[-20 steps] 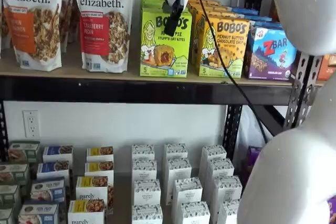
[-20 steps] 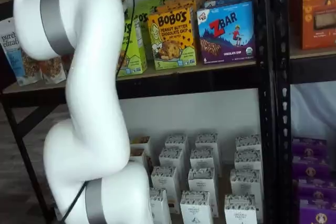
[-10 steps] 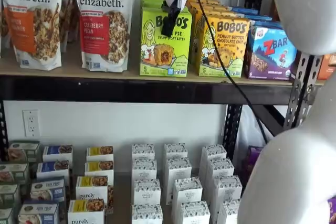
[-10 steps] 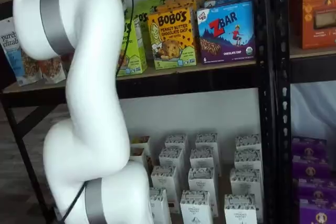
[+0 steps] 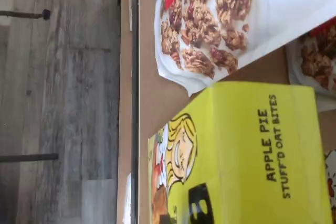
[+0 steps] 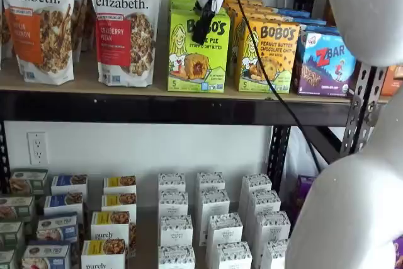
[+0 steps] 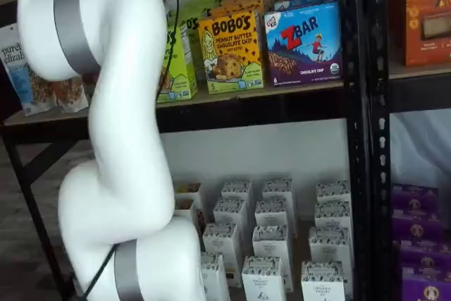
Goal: Pick the green box on the top shelf, the fourth from the left
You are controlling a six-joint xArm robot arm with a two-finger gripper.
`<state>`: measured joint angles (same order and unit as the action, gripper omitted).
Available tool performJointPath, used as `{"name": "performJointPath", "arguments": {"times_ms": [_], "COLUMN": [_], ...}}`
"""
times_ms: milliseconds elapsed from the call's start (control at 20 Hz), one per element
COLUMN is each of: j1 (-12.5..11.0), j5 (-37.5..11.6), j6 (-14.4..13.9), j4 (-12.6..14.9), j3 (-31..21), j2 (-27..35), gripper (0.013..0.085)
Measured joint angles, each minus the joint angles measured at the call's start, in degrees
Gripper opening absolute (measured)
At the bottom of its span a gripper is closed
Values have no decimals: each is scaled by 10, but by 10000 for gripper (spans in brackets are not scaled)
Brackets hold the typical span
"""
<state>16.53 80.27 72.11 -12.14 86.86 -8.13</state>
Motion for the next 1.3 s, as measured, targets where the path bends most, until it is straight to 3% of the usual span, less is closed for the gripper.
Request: {"name": "performJointPath", "arguments": {"times_ms": [500,750,950,1300], "j1": [1,2,1,2], "j5": [-1,-3,-1,6], "j6": [-1,-2,-1,-2], "j4": [-4,-2,-4,-4], "j3": [-2,-4,-3,-2], "j2": [-2,-3,-3,-2], "gripper": [410,410,290,290]}}
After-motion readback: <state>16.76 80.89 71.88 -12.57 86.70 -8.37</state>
